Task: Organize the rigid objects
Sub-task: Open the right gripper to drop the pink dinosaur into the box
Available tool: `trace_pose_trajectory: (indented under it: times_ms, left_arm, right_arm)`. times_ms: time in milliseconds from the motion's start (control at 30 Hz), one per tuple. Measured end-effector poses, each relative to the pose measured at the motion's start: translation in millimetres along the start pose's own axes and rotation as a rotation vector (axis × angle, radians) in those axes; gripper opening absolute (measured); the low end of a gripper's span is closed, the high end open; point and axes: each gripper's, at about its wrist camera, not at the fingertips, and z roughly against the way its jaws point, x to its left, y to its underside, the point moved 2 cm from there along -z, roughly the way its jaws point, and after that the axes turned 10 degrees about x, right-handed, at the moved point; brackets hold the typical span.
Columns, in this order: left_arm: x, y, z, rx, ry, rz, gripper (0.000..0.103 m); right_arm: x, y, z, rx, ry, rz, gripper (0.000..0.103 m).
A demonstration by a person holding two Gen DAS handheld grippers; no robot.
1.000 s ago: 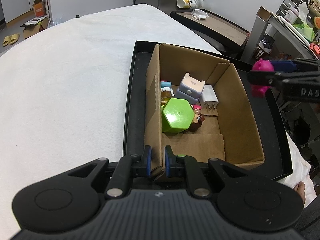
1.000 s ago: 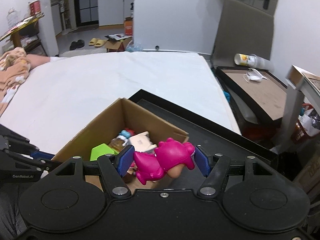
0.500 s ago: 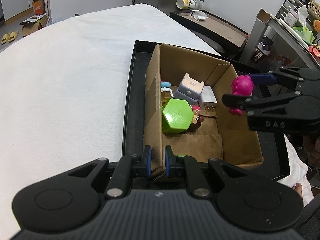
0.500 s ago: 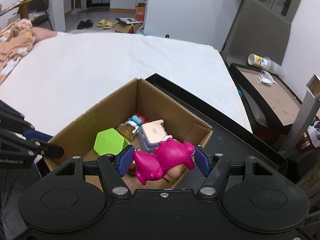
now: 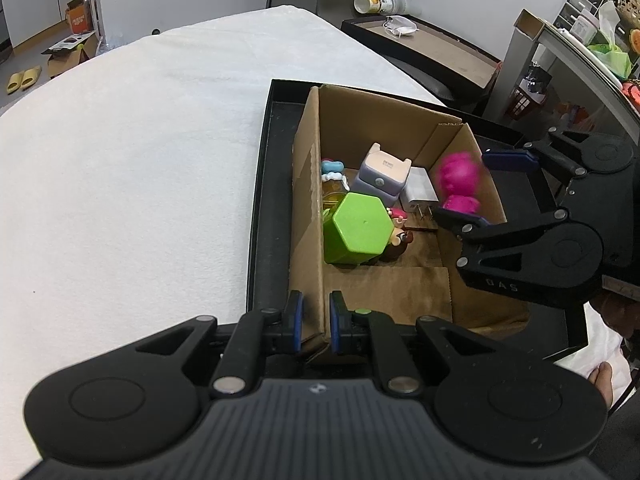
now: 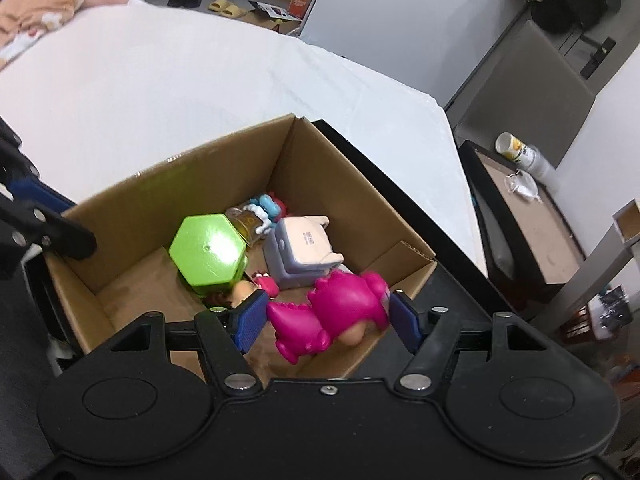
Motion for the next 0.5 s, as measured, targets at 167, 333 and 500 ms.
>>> trace_pose_trajectory:
  times_ms: [167,333,500]
  left_arm:
    - [-1,0,1,-0.003,-0.004,-0.004,0.013]
    - [-1,0,4,-0.01,0.001,0.002,0.013]
    - [0,0,10,-0.018,0.005,0.003,0.013]
  right_arm:
    - [-7,3,1,0.014,0.009,-0.029,0.067]
    - [-13,9,10,0.013,-0.008,-0.062,0.067]
    - [-27,15,23,0.015,-0.027,-0.151,0.068]
